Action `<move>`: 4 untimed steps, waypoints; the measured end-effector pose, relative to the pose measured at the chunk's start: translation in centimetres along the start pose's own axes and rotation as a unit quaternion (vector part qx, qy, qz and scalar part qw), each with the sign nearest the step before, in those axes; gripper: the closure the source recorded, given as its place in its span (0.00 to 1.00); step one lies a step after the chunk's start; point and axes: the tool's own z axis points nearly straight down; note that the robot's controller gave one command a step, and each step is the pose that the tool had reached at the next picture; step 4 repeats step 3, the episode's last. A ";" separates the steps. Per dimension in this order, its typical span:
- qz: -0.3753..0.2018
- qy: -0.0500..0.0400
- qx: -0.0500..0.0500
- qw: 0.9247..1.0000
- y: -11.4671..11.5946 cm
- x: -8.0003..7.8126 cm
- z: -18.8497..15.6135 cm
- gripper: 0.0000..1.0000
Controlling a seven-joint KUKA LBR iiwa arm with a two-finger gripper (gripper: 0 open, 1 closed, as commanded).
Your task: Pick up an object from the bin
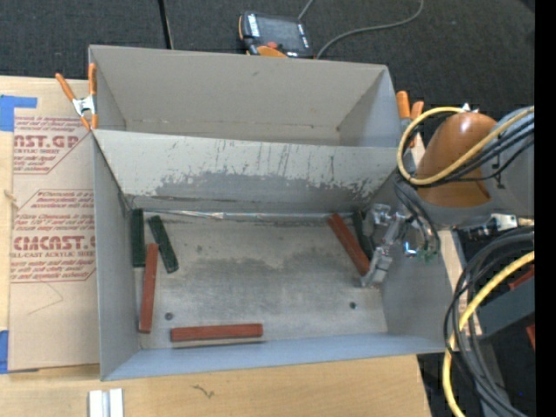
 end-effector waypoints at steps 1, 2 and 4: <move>0.090 0.002 0.000 0.996 2.4 0.5 0.1 0.00; 0.090 0.002 -0.002 0.996 2.5 0.4 -0.2 1.00; 0.078 -0.002 0.000 0.997 3.5 1.2 -15.2 1.00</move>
Offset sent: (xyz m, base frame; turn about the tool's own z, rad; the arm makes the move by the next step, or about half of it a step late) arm 0.0003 0.0229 -0.0013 0.1817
